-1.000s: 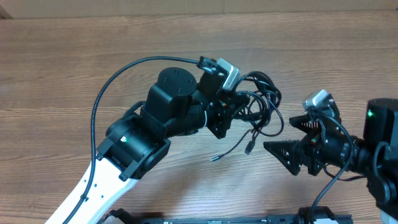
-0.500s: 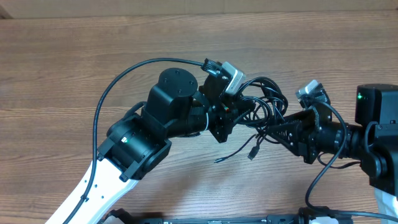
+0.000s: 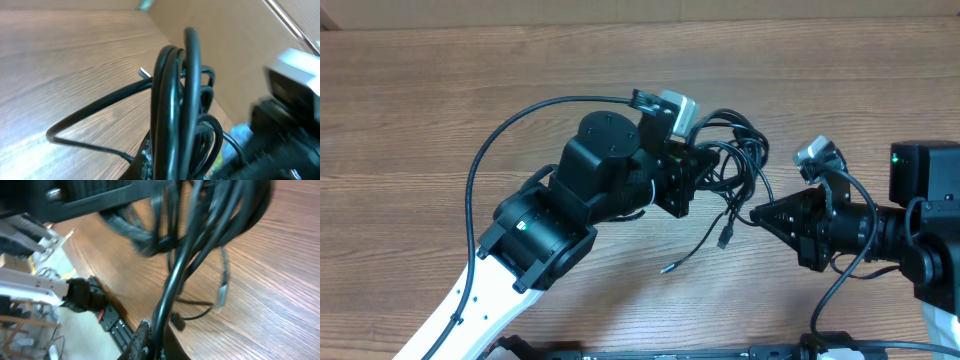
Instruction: Untangle cables
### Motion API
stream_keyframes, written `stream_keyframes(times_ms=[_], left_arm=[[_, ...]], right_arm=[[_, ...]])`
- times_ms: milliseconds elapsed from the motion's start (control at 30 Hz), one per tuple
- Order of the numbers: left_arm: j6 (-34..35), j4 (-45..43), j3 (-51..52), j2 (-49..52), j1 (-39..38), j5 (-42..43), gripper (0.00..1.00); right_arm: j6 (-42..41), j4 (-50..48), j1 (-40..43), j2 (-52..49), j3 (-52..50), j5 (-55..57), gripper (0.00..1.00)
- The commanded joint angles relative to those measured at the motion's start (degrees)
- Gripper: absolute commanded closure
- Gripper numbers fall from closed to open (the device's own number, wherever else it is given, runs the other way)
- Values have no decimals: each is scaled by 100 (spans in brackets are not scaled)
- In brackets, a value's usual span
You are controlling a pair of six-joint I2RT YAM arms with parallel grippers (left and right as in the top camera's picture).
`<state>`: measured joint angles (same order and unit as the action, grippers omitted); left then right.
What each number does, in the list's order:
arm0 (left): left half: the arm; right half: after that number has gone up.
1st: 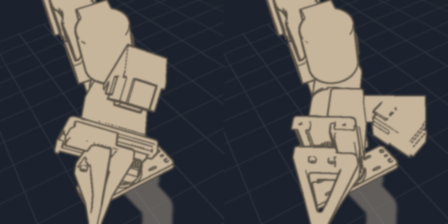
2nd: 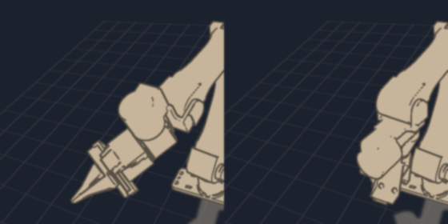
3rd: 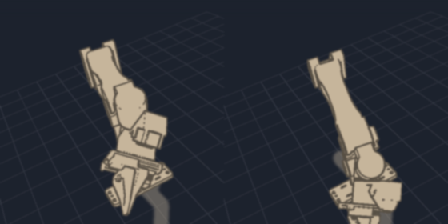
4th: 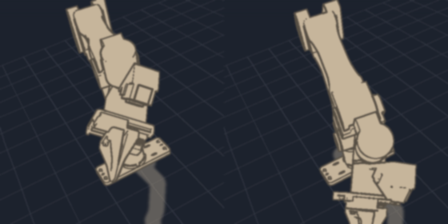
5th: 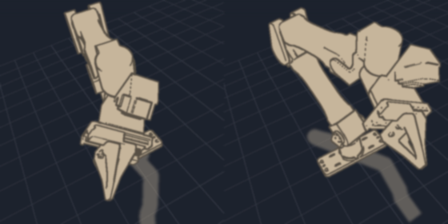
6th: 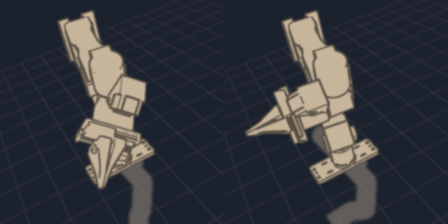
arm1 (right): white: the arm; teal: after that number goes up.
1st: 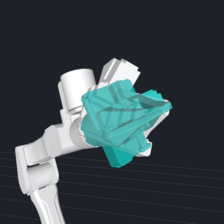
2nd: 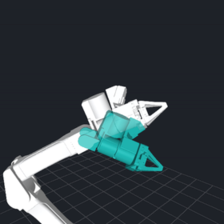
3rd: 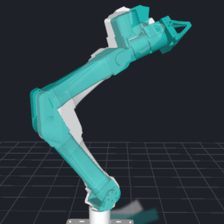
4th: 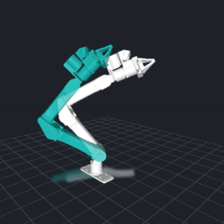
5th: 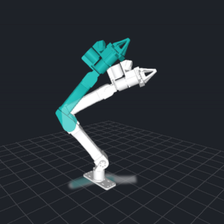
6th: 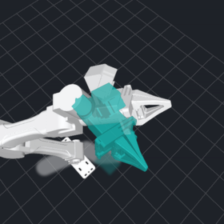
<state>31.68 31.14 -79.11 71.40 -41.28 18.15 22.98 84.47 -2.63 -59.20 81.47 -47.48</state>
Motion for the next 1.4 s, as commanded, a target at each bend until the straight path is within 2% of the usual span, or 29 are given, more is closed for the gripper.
stream_keyframes(times_ms=[0, 200, 333, 467, 967, 1000, 1033, 1067, 1133, 1167, 1200, 1367], left_arm=[[960, 13, -87, -13, 0, -750, 96], [970, 33, -87, -13, 2, -841, 96], [979, 61, -87, -13, 2, -1394, 96], [1414, 354, -87, -13, 7, -2135, 96], [1311, 503, -87, -13, 15, -2549, 96], [1305, 503, -87, -13, 15, -2465, 96], [1255, 492, -87, -13, 15, -2369, 96], [1019, 446, -87, -13, 15, -2170, 96], [529, 389, -87, -13, 9, -1838, 96], [374, 365, -87, -13, 9, -1700, 96], [251, 323, -87, -13, 9, -1556, 96], [-457, -131, -87, -13, 0, -376, 96]], right_arm=[[542, 118, 9, 37, -4, -533, 96], [603, 168, 9, 37, -4, -577, 96], [605, 291, 9, 105, -4, -549, 96], [579, 127, 9, 415, -4, -487, 96], [420, 39, 9, 728, -4, -162, 96], [114, -4, 9, 728, -4, 120, 84], [-70, -28, 9, 728, -4, 278, 64], [-382, -57, 9, 728, -4, 595, 32], [-640, -61, 9, 728, -4, 977, 9], [-699, -63, 9, 728, -4, 1091, 2], [-719, -63, 9, 728, -4, 1141, 0], [-717, -227, 9, 719, -4, 1141, 0]])
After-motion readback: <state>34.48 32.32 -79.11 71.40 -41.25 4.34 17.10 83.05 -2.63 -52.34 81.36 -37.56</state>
